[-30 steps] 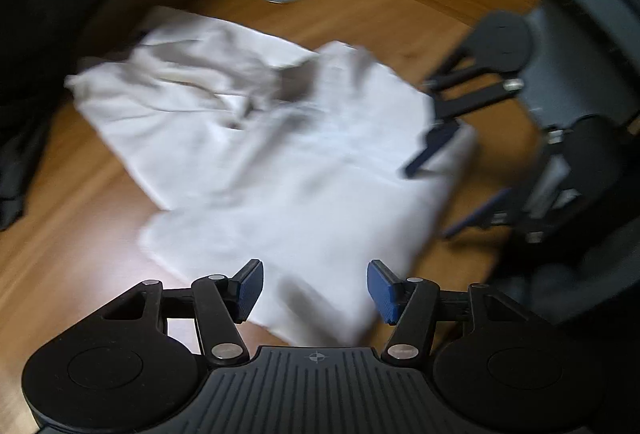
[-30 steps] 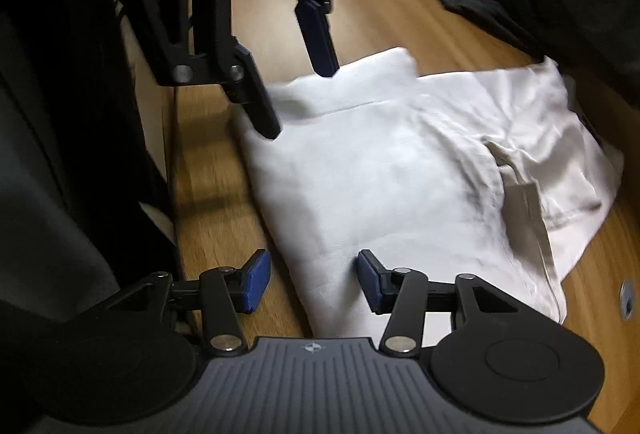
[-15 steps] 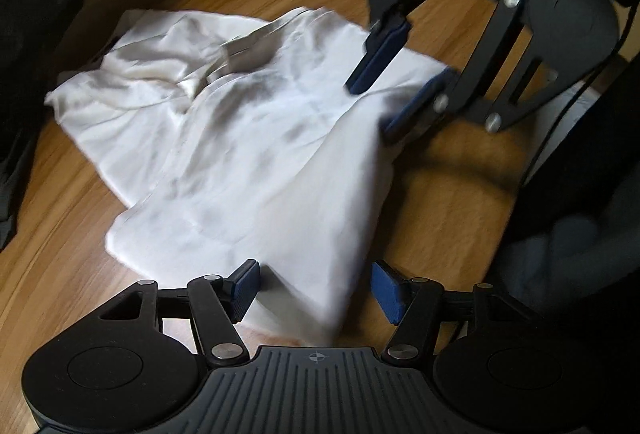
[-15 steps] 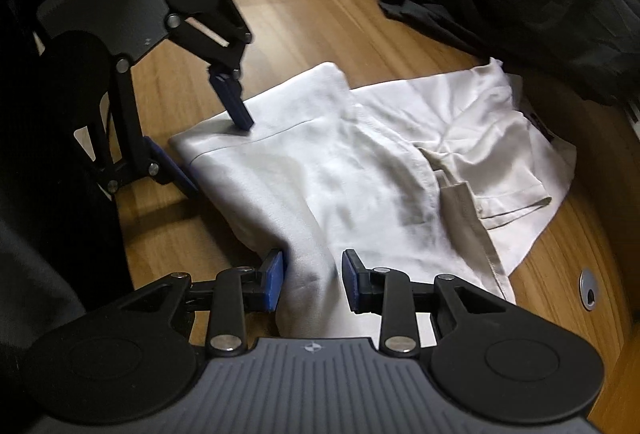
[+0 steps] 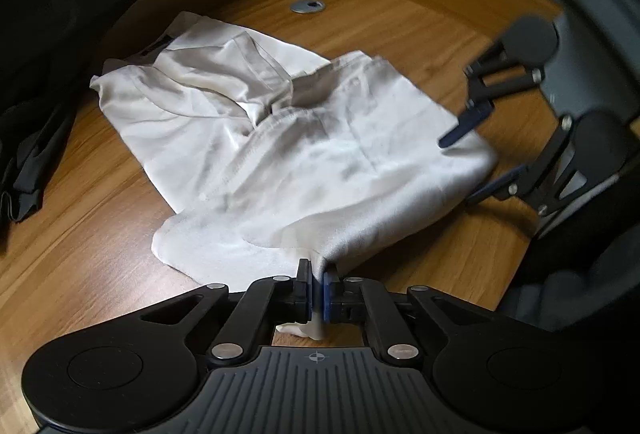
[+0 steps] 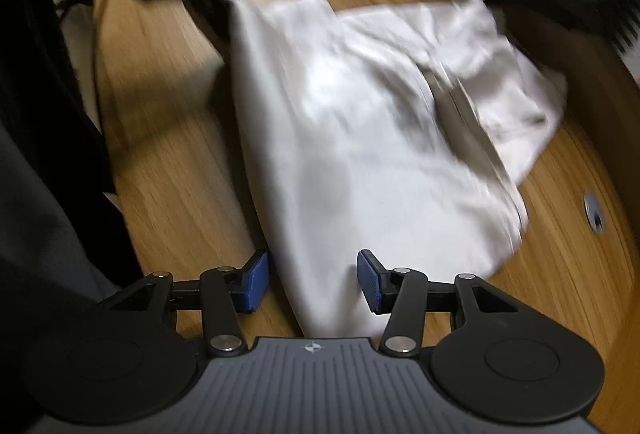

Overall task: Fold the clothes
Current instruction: 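Grasp the folded bundle with both grippers and fold it over again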

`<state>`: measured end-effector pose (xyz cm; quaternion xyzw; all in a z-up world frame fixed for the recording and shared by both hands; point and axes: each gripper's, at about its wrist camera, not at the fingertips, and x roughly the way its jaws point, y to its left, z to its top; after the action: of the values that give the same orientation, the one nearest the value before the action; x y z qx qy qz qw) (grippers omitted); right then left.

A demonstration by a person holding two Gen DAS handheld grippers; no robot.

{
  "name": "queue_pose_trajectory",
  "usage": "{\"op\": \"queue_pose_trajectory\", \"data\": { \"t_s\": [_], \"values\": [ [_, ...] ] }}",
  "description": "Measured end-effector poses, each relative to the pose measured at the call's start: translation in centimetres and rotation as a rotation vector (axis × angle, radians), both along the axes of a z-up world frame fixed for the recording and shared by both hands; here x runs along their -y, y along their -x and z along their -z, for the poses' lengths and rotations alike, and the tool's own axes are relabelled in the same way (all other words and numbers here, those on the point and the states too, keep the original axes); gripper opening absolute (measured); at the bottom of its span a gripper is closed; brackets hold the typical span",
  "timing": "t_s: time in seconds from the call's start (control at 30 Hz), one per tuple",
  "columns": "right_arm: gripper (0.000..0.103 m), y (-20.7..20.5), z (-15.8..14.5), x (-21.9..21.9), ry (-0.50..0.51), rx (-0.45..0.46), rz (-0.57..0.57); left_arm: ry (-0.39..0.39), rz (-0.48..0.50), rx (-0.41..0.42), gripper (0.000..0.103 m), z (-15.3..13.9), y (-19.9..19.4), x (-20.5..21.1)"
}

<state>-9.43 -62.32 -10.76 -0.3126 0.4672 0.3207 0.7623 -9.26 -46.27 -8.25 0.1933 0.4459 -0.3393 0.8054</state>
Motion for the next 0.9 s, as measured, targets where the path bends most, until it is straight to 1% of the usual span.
{"op": "queue_pose_trajectory", "data": {
  "t_s": [0.07,0.13,0.2,0.33,0.4,0.5,0.57,0.7,0.9],
  "values": [
    [0.042,0.3,0.0,0.7,0.019,0.019,0.014,0.016,-0.019,-0.011,0.007,-0.4,-0.3,-0.4],
    [0.014,0.7,-0.1,1.3,0.030,0.037,0.021,0.026,-0.029,-0.016,0.007,-0.9,-0.4,-0.7],
    [0.007,0.8,-0.9,1.8,0.014,0.045,0.036,0.035,-0.026,-0.026,0.007,-1.3,-0.3,-0.9],
    [0.006,1.0,-3.1,2.5,-0.019,0.033,0.061,0.040,0.006,-0.048,0.006,-2.1,0.6,-1.2],
    [0.006,0.8,-4.3,2.8,-0.035,0.014,0.069,0.049,0.038,-0.069,0.006,-2.5,1.2,-1.6],
    [0.006,0.9,-5.7,2.3,-0.025,-0.018,0.054,0.067,0.077,-0.122,0.006,-3.2,1.8,-2.4],
    [0.006,-0.1,-6.2,2.3,-0.017,0.001,0.061,0.077,0.077,-0.144,0.006,-3.7,1.9,-2.9],
    [0.006,-2.3,-7.4,2.3,-0.002,0.039,0.075,0.063,0.049,-0.110,0.007,-4.2,0.7,-2.9],
    [0.006,-5.5,-9.2,2.3,0.020,0.095,0.096,0.055,-0.031,-0.029,0.007,-5.1,-4.3,-2.2]
  ]
}}
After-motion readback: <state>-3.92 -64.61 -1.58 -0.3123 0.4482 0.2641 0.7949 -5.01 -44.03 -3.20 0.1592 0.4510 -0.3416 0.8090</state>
